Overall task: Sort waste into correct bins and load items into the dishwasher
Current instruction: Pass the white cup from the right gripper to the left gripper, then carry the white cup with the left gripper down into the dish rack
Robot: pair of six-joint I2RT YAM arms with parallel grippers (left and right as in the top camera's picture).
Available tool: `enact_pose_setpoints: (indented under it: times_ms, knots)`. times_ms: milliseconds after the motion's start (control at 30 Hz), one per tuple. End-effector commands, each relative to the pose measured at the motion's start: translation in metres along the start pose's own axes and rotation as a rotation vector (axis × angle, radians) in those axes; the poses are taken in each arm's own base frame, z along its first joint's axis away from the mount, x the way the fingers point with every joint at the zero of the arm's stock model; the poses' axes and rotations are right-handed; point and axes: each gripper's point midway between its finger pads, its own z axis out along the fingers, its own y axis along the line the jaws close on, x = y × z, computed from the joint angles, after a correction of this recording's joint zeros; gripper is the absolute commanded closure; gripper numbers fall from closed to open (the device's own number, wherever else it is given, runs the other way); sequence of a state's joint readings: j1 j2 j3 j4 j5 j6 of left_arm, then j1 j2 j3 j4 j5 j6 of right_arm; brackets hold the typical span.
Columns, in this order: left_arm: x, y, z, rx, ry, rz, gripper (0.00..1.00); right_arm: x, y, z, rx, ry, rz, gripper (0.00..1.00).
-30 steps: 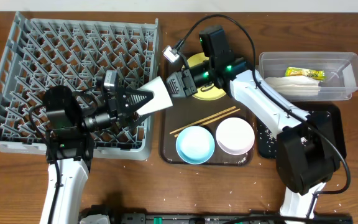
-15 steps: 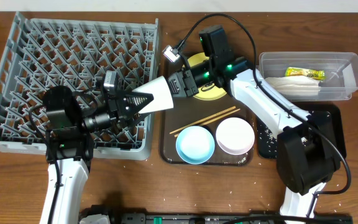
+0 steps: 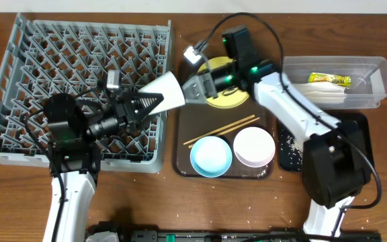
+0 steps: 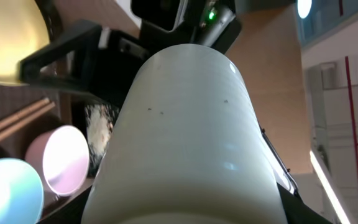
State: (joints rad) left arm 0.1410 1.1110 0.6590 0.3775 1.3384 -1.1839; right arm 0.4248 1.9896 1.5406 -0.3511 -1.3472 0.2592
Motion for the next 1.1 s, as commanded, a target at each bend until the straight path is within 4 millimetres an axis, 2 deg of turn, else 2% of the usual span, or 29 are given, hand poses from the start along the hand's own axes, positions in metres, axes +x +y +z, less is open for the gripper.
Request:
enact_pose_setpoints:
  times_ms: [0, 33, 200, 367, 500, 667, 833, 933, 1067]
  knots:
    - [-0.026, -0.002, -0.011, -0.030, -0.130, 0.070, 0.81, -0.007, -0.040, -0.034, 0.165, -0.078, 0.059, 0.01]
    - [-0.033, 0.000, -0.014, -0.042, -0.167, 0.075, 0.85, -0.006, -0.048, -0.041, 0.206, -0.086, 0.072, 0.01]
    - [-0.068, 0.025, -0.034, -0.156, -0.375, 0.049, 0.86, 0.008, -0.083, -0.064, 0.396, -0.087, 0.153, 0.01]
    - [-0.081, 0.049, -0.048, -0.326, -0.472, 0.025, 0.87, 0.022, -0.098, -0.074, 0.517, -0.058, 0.190, 0.01]
    - [-0.082, 0.046, -0.058, -0.463, -0.477, 0.047, 0.87, 0.027, -0.105, -0.078, 0.578, -0.046, 0.202, 0.01]
    - [-0.077, 0.029, -0.076, -0.709, -0.481, 0.107, 0.87, 0.031, -0.113, -0.083, 0.634, -0.038, 0.217, 0.01]
    - [-0.059, 0.016, -0.092, -0.956, -0.473, 0.157, 0.87, 0.035, -0.120, -0.093, 0.724, -0.022, 0.242, 0.01]
    - [-0.047, 0.018, -0.093, -1.041, -0.444, 0.168, 0.87, 0.035, -0.119, -0.101, 0.779, -0.002, 0.245, 0.01]
    - [-0.029, 0.031, -0.091, -1.130, -0.378, 0.163, 0.87, 0.027, -0.106, -0.116, 0.862, 0.022, 0.250, 0.01]
